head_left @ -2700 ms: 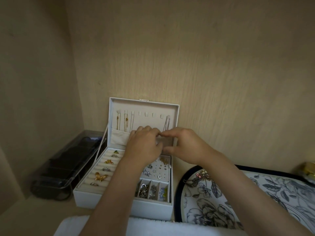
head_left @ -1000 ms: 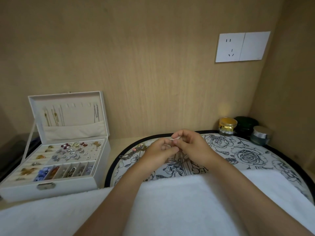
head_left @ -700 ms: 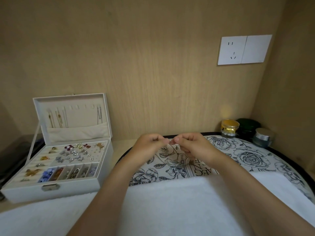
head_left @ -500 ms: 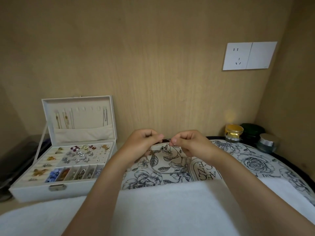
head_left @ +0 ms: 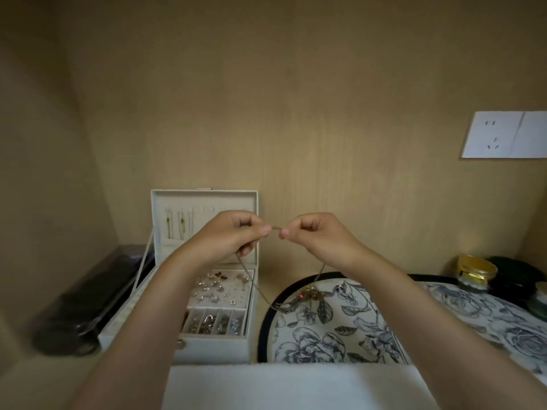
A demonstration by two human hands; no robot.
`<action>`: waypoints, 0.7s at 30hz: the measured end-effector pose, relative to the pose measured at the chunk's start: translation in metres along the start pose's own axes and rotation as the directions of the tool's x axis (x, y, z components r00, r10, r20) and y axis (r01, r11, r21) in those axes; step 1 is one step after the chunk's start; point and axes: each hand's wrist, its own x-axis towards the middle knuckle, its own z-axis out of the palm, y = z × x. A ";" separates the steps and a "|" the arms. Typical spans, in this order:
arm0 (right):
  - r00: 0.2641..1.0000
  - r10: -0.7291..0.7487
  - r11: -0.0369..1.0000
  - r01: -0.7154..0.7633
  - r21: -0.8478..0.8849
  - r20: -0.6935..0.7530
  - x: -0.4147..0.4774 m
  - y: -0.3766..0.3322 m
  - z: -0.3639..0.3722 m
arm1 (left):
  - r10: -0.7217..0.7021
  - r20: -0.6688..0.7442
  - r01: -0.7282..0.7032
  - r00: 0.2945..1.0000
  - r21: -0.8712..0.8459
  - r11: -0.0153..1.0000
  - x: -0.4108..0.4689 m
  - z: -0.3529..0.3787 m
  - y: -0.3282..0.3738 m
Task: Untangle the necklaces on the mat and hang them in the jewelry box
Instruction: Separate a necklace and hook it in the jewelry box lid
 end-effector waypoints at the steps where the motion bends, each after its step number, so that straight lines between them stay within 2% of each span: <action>1: 0.999 -0.024 1.000 0.024 0.003 -0.041 0.009 -0.002 0.009 | 0.002 -0.019 -0.002 1.000 0.008 1.000 0.001 -0.009 -0.004; 4: 0.986 -0.050 0.999 0.053 0.011 -0.158 0.037 -0.007 0.033 | 0.007 -0.110 -0.008 0.994 -0.007 1.000 0.006 -0.031 -0.016; 6: 0.967 -0.059 0.998 0.055 -0.023 -0.247 0.056 -0.008 0.048 | 0.004 -0.232 -0.002 0.973 0.012 1.000 0.014 -0.040 -0.026; 10: 0.888 -0.046 0.989 -0.025 -0.147 -0.458 0.085 -0.004 0.075 | 0.001 -0.466 0.034 0.885 0.066 0.997 0.037 -0.046 -0.049; 13: 0.838 -0.058 0.957 -0.107 -0.268 -0.542 0.098 0.000 0.091 | 0.010 -0.576 0.118 0.818 0.186 0.976 0.052 -0.044 -0.060; 17: 0.796 -0.163 0.889 -0.138 -0.437 -0.583 0.110 0.012 0.104 | -0.045 -0.620 0.224 0.784 0.214 0.951 0.068 -0.042 -0.067; 21: 0.790 -0.350 0.758 -0.076 -0.648 -0.503 0.118 0.027 0.110 | -0.123 -0.634 0.297 0.763 0.174 0.939 0.077 -0.040 -0.069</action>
